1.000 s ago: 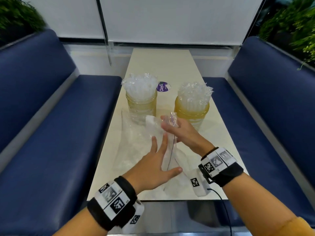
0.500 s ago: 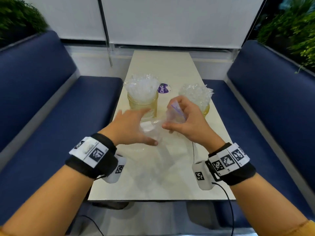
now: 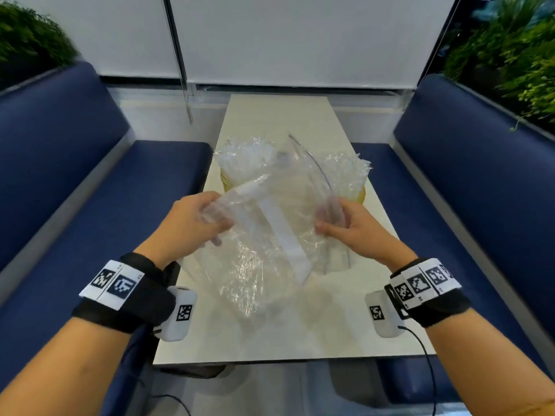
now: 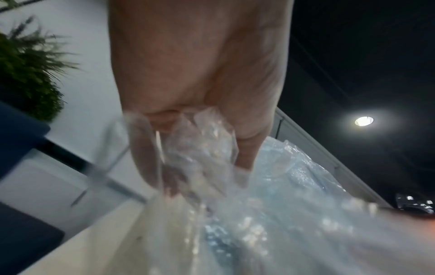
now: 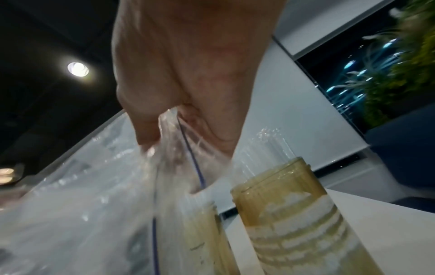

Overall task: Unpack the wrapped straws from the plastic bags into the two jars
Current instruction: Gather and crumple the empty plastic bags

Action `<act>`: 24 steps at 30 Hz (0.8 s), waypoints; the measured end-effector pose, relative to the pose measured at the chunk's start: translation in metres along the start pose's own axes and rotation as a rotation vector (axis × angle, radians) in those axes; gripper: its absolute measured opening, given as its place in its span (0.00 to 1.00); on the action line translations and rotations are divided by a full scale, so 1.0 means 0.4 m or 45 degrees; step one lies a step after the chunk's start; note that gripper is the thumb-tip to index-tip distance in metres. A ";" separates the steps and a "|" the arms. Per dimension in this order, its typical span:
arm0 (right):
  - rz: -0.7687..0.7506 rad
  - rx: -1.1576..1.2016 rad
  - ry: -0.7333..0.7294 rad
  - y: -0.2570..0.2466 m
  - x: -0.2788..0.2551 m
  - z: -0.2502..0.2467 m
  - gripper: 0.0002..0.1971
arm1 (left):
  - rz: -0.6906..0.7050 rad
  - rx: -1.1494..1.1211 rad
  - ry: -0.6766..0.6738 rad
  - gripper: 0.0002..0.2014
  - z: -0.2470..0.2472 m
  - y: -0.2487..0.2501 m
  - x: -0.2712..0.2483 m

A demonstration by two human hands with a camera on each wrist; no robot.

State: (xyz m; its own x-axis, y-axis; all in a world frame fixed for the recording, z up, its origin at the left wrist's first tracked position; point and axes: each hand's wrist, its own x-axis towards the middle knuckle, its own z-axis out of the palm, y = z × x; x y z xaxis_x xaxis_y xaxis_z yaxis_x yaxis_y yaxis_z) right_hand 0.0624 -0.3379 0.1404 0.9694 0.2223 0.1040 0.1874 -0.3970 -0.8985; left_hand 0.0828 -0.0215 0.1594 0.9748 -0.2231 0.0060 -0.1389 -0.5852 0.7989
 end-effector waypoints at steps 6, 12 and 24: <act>0.061 0.488 0.100 0.017 -0.002 0.014 0.07 | -0.379 -0.643 0.213 0.52 0.024 -0.102 -0.055; 0.232 0.763 0.120 0.032 -0.011 0.087 0.15 | -0.352 -1.025 -0.225 0.38 0.115 -0.086 -0.089; 0.098 0.653 -0.017 0.070 -0.008 0.008 0.16 | -0.207 -1.094 -0.184 0.07 0.041 -0.060 -0.052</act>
State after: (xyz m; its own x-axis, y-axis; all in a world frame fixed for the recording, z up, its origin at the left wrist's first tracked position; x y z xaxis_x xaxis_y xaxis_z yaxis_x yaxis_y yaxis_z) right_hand 0.0640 -0.3467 0.1137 0.9747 0.2220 0.0270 0.0108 0.0741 -0.9972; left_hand 0.0629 -0.0156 0.1302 0.9313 -0.3186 -0.1768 0.2358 0.1569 0.9591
